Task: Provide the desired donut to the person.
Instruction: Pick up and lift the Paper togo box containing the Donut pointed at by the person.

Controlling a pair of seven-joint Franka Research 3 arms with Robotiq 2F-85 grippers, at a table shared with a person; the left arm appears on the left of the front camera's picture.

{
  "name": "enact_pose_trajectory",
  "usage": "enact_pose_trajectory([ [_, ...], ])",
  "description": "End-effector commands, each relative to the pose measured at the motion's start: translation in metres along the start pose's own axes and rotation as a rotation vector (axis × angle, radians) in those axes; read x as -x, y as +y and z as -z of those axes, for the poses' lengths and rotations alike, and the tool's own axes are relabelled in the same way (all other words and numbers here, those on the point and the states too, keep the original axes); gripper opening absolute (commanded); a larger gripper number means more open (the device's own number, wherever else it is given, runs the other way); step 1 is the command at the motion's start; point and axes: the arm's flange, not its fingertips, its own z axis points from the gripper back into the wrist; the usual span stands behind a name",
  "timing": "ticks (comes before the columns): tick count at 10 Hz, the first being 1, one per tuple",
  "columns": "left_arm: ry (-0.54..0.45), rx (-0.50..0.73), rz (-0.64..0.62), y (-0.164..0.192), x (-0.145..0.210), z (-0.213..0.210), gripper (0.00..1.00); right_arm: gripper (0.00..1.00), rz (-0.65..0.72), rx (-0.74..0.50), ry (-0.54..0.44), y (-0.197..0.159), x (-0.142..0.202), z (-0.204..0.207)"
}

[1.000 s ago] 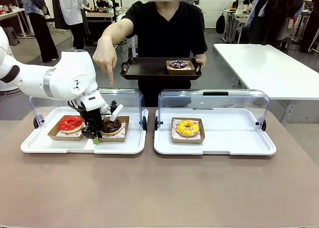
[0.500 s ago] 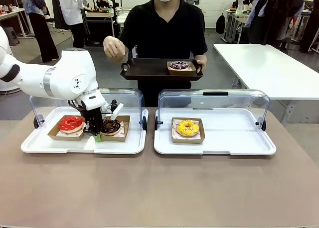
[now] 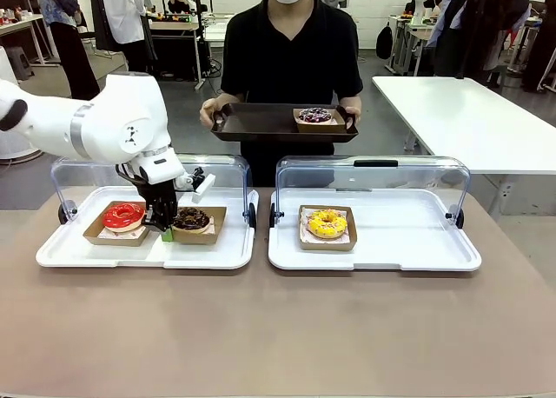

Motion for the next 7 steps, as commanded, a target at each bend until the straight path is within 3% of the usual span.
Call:
enact_pose_trajectory([
  [1,0.058,0.024,-0.030,-0.041,-0.017,-0.044,0.00,1.00,-0.003,0.001,-0.019,0.000,0.001,0.000],
  [5,0.015,0.044,-0.048,-0.111,-0.052,-0.132,0.00,1.00,-0.003,0.001,-0.019,0.000,0.001,0.000],
  [7,0.056,0.005,-0.076,-0.137,-0.077,-0.170,0.00,1.00,-0.003,0.001,-0.019,0.000,0.001,0.000],
])
